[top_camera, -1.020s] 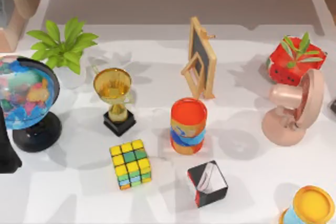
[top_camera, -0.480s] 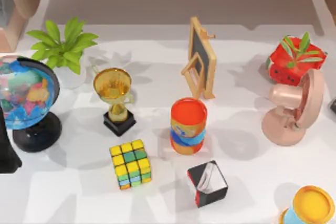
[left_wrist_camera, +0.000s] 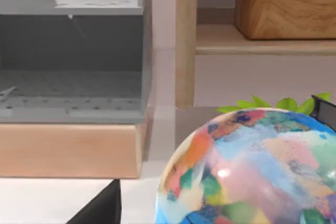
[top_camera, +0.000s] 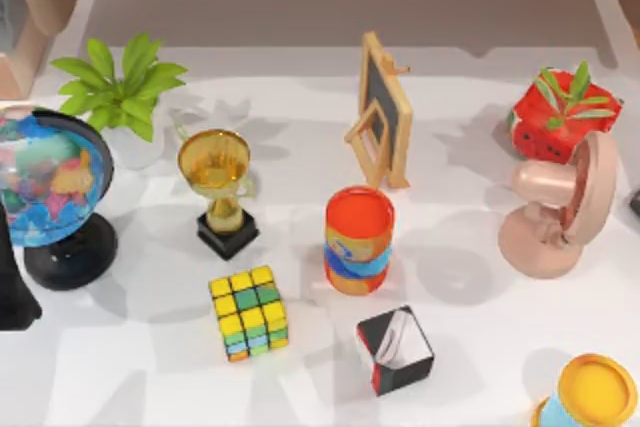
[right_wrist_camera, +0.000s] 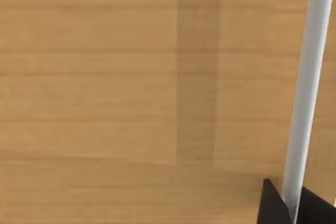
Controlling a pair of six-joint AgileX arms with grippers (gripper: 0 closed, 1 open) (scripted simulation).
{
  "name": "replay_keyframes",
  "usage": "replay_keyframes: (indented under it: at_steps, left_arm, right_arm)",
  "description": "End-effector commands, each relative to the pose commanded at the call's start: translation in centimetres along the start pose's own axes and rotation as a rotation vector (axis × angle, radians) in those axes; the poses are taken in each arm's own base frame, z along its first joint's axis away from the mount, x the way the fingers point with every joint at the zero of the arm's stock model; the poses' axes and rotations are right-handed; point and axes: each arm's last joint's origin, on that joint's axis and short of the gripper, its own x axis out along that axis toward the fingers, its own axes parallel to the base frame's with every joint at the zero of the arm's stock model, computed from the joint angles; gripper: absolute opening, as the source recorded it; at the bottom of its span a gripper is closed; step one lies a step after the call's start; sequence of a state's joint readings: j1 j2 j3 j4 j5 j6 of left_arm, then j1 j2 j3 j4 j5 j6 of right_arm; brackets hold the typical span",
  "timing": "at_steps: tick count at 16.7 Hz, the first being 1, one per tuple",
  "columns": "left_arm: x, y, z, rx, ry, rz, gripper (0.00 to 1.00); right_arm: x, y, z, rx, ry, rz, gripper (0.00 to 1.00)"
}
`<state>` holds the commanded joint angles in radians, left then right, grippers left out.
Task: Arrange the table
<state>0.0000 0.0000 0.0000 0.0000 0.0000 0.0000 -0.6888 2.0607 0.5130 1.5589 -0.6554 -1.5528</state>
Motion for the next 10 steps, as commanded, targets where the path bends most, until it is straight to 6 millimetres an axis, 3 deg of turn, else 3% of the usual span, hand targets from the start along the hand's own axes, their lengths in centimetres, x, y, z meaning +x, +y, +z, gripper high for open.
replay_keyframes:
  at_steps: [5, 10]
  left_arm:
    - [0.0, 0.0, 0.0, 0.000, 0.000, 0.000, 1.00]
    - [0.0, 0.0, 0.0, 0.000, 0.000, 0.000, 1.00]
  right_arm:
    - [0.0, 0.1, 0.0, 0.005, 0.002, 0.004, 0.00]
    - [3.3, 0.1, -0.2, 0.005, 0.002, 0.003, 0.00]
